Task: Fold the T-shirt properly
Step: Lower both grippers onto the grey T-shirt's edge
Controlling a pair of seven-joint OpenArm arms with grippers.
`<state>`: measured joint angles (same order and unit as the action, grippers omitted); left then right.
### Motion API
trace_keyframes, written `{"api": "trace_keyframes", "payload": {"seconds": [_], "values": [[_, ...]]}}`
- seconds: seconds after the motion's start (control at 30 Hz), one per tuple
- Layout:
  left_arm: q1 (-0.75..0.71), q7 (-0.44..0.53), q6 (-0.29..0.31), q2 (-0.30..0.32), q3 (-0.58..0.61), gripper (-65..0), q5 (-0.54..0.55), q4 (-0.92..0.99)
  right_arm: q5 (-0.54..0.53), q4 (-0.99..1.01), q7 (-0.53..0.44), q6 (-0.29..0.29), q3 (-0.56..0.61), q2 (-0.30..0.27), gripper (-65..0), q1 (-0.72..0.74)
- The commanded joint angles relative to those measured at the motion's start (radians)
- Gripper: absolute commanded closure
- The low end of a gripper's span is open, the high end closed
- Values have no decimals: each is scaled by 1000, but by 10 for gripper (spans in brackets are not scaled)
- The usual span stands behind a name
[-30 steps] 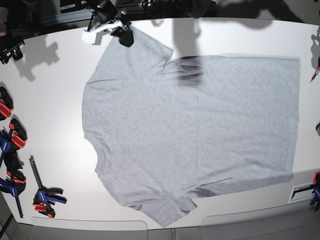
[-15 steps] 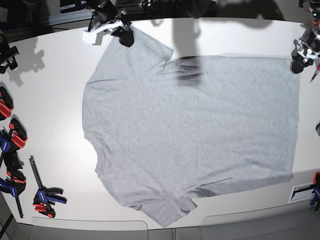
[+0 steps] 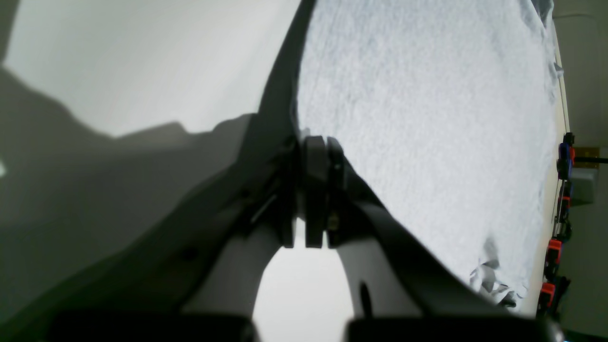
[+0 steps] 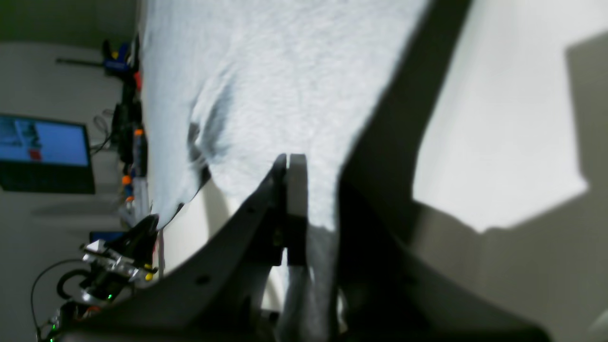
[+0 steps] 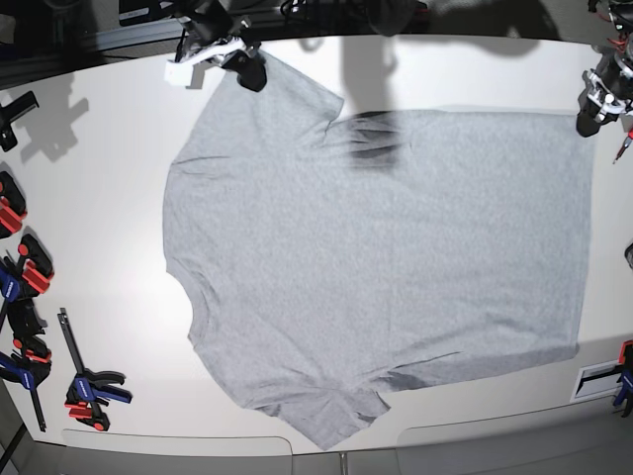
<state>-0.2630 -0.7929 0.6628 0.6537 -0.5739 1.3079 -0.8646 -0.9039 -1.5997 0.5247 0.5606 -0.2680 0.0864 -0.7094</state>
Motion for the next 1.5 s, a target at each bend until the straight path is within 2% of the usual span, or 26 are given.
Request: {"api": "trace_keyframes", "payload": {"seconds": [0.0, 0.3, 0.47, 0.63, 0.87, 1.0, 1.23, 1.47], "values": [[-3, 9, 12, 28, -6, 0, 21, -11, -12, -34, -9, 36, -1, 3, 0, -16], [-63, 4, 12, 28, -11, 0, 72, -12, -11, -215, -1, 39, -1, 5, 0, -151], [-125, -10, 12, 28, -78, 0, 101, -12, -11, -281, 0, 41, -1, 5, 0, -244], [-193, -58, 24, 28, -165, 0, 176, -12, -12, -293, 14, 92, -1, 2, 0, -315], [-248, -84, 35, 26, -174, 0, 176, -13, -15, -293, 12, 94, -1, 2, 0, -378], [-253, -116, 35, 26, -174, 0, 176, -14, -19, -311, 15, 124, -1, 3, 0, -406], [-290, -122, 35, 25, -174, 0, 176, -37, -19, -443, 11, 124, -1, 2, 0, -514], [-352, -119, 35, 25, -174, 0, 176, -143, -14, -552, 18, 124, -1, 3, 0, -571]]}}
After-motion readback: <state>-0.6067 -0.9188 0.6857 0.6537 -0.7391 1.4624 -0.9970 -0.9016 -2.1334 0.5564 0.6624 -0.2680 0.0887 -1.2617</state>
